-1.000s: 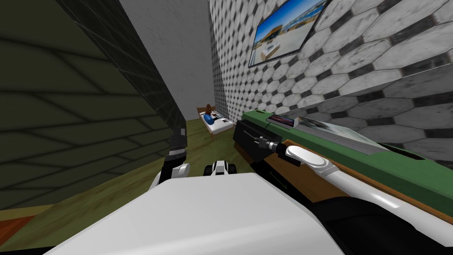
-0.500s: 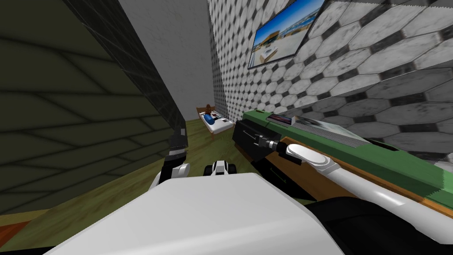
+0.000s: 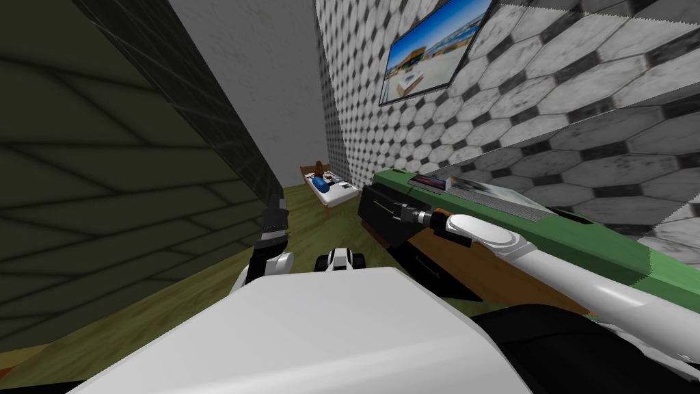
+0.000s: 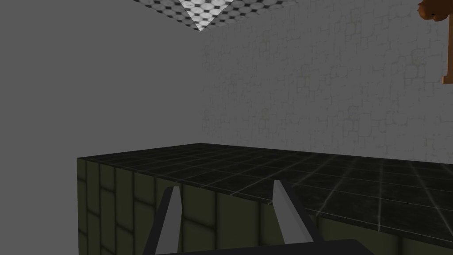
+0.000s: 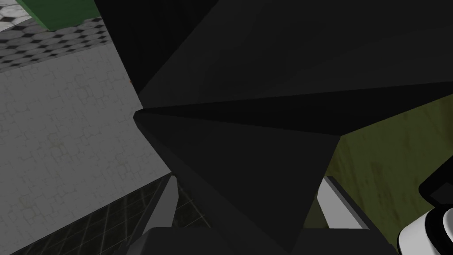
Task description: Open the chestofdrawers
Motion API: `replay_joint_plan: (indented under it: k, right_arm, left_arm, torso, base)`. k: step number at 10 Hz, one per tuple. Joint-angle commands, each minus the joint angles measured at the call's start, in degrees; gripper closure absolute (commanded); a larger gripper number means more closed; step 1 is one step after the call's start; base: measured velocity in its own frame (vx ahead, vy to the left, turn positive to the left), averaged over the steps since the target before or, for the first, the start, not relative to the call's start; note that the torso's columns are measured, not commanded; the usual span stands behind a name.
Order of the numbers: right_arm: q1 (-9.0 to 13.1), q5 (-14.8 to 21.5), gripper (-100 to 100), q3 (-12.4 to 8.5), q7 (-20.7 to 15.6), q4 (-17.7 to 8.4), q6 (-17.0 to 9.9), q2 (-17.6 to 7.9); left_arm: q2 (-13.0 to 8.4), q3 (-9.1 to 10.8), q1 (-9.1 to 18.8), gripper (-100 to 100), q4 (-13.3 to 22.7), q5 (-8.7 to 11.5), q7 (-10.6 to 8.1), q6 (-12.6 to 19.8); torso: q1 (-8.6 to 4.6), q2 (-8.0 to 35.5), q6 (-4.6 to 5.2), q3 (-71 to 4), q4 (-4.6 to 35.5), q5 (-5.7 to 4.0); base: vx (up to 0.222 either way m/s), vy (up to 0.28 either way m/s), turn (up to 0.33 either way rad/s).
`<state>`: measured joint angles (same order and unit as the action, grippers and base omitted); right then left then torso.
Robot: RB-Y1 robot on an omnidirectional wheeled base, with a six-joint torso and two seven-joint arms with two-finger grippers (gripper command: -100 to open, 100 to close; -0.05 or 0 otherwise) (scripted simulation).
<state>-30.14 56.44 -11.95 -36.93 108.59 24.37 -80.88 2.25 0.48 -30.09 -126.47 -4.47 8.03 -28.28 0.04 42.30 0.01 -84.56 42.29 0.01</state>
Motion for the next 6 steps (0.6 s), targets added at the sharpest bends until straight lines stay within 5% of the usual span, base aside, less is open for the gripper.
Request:
replay_joint_plan:
  k: [1, 6]
  right_arm:
    - [0.1, -0.1, 0, 0.0, 0.1, -0.1, 0.2, -0.1]
    - [0.1, -0.1, 0, 0.0, 0.1, 0.0, 0.2, -0.1]
  left_arm:
    - [0.0, 0.00, 0.0, 0, 0.0, 0.0, 0.00, 0.0]
    - [0.0, 0.00, 0.0, 0, 0.0, 0.0, 0.00, 0.0]
  torso:
    - [-0.06, 0.0, -0.02, 0.0, 0.0, -0.03]
    - [-0.04, 0.0, -0.01, 0.0, 0.0, -0.01]
  base:
    - [0.000, 0.000, 0.000]
    - [0.000, 0.000, 0.000]
